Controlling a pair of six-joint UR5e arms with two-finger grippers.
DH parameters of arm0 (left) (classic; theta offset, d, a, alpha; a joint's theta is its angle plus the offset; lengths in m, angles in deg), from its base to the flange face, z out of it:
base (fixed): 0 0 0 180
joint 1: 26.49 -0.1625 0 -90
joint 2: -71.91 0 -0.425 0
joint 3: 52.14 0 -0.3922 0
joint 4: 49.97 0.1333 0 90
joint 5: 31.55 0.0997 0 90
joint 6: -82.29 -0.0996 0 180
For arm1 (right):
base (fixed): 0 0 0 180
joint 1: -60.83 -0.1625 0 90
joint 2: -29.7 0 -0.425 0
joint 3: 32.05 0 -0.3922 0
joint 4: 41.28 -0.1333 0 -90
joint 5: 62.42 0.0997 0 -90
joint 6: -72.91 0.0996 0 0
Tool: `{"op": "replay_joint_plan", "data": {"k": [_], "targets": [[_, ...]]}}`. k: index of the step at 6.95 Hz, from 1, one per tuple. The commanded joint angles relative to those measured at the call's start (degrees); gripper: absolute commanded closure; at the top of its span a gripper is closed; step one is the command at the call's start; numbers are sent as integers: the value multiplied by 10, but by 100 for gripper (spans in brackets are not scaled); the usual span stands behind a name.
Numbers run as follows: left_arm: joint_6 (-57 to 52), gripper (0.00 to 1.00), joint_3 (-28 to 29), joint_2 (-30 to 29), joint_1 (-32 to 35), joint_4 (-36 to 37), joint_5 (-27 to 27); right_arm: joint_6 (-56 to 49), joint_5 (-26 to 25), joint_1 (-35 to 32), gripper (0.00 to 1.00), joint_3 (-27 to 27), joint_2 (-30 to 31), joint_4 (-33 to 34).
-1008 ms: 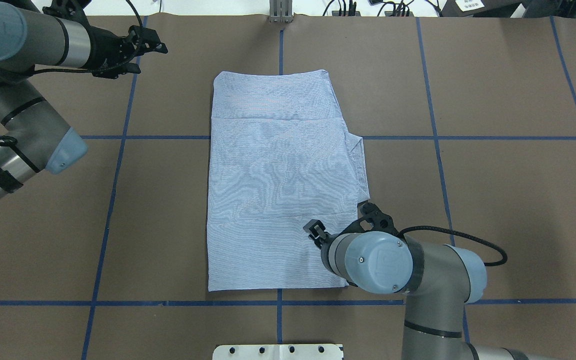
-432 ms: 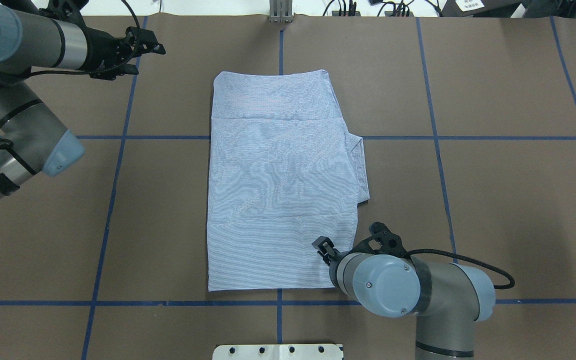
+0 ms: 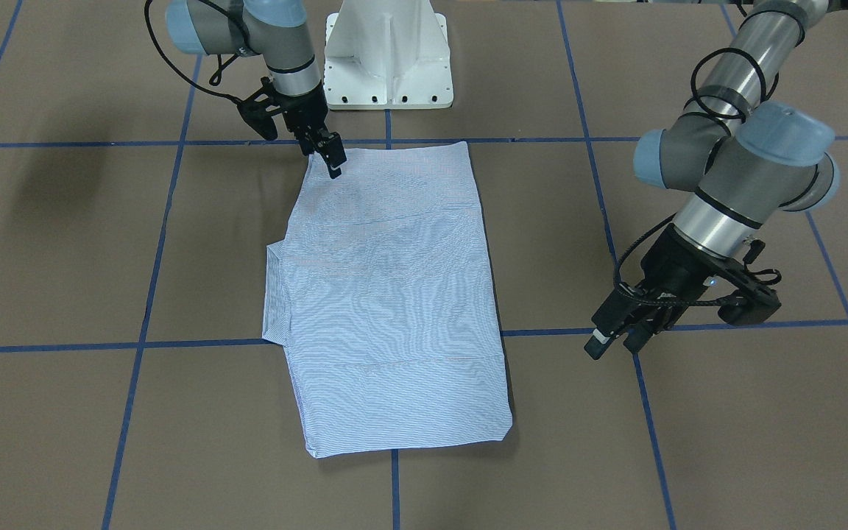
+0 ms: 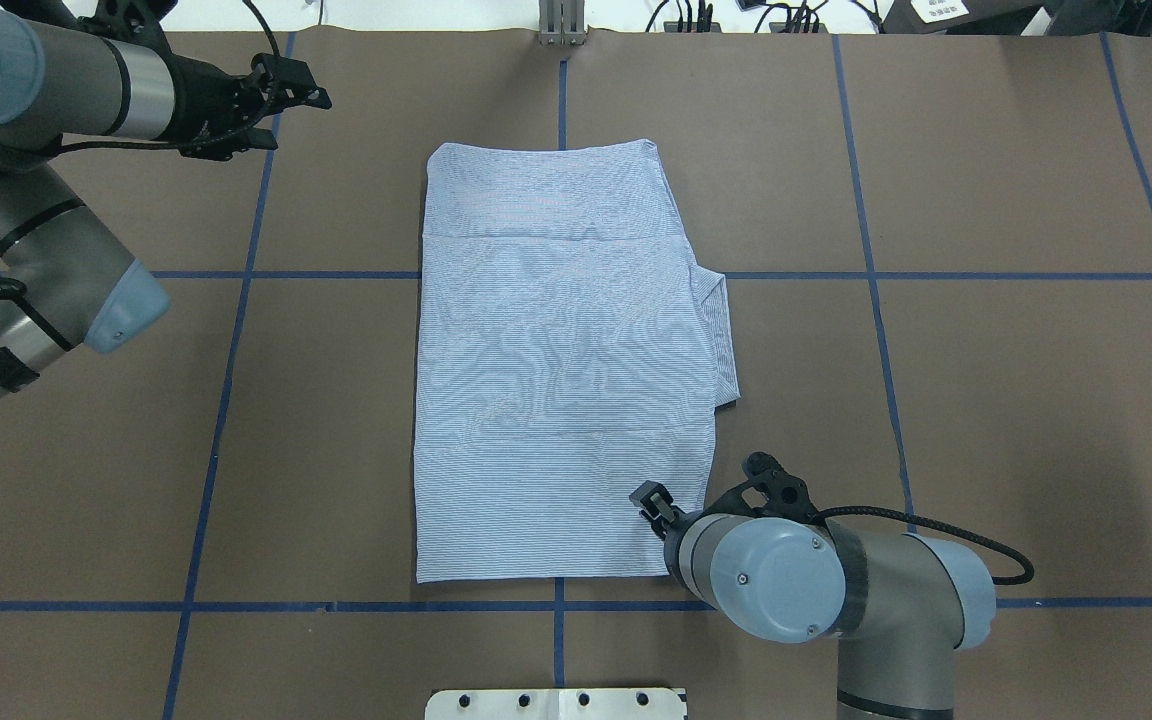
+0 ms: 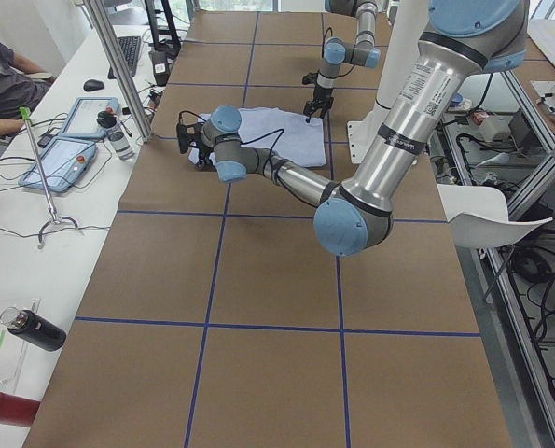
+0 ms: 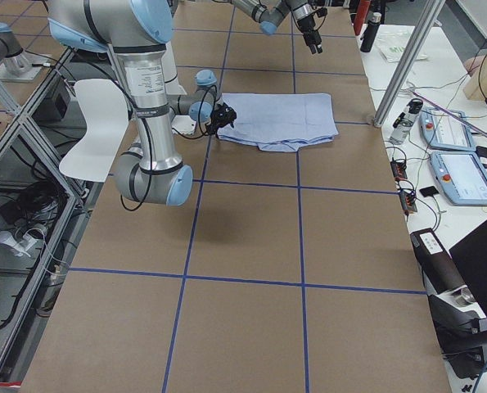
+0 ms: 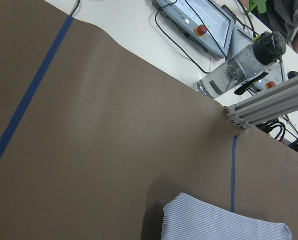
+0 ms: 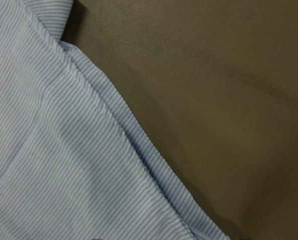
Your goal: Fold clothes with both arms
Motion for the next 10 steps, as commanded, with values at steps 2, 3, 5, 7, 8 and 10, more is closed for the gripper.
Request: {"op": "replay_joint_plan", "data": {"k": [2,3,5,7,8,10], "targets": [[0,8,0,0,0,0,0,2,-2,1,71,-1,1,4],[0,8,0,-1,0,0,0,4,-1,2,100,-2,2,4],[1,8,0,0,0,0,0,4,2,2,100,-3,1,4],[1,8,1,0,-1,0,0,4,3,1,100,-11,2,5],[8,8,-3,0,0,0,1,3,9,0,100,-31,3,7],[92,8,-80,59,-14,-2,4,2,13,-1,100,-40,11,8]]}}
